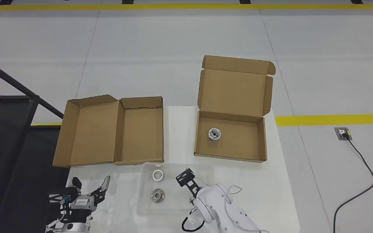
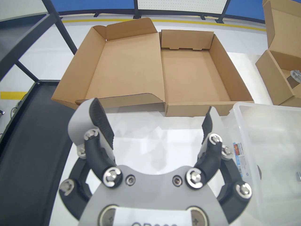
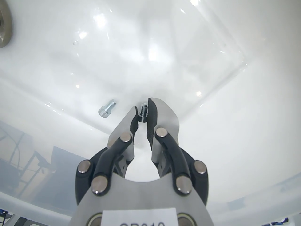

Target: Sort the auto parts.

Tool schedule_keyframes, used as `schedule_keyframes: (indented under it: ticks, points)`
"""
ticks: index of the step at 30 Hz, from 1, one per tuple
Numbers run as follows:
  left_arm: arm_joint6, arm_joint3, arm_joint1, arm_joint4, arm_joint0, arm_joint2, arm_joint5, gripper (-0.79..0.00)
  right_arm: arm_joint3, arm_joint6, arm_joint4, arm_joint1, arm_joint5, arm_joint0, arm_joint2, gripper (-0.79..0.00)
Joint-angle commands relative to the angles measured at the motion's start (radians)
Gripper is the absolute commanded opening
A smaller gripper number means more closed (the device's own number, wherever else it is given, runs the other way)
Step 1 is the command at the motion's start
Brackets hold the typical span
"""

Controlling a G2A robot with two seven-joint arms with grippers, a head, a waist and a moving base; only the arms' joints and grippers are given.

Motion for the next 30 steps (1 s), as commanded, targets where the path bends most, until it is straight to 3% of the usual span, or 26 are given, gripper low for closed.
schedule_keyframes:
  ticks: [1,5,12,16,20,24,30]
  points:
    - [0.000,0.000,0.000,0.000,0.000,0.000,0.000,0.000,-0.009,-0.009,0.001,0.000,-0.005,-0.001,0.007,-0.785]
    - [0.000,0.000,0.000,0.000,0.000,0.000,0.000,0.000,-0.087,-0.015,-0.006,0.004,-0.029,-0.011,0.023,-0.785]
    - [0.000,0.000,0.000,0.000,0.000,0.000,0.000,0.000,-0.382,-0.021,-0.016,0.023,-0.145,-0.035,0.095,-0.785]
    - [0.000,0.000,0.000,0.000,0.000,0.000,0.000,0.000,-0.462,-0.075,-0.104,0.030,-0.151,-0.008,0.137,-0.785]
    - [0.000,0.000,0.000,0.000,0.000,0.000,0.000,0.000,-0.391,-0.163,-0.102,0.029,-0.162,0.054,0.186,-0.785]
    - [0.000,0.000,0.000,0.000,0.000,0.000,0.000,0.000,-0.259,-0.264,0.013,0.026,-0.153,0.109,0.263,-0.785]
    - [0.000,0.000,0.000,0.000,0.000,0.000,0.000,0.000,-0.051,-0.368,0.043,0.034,-0.112,0.160,0.373,-0.785]
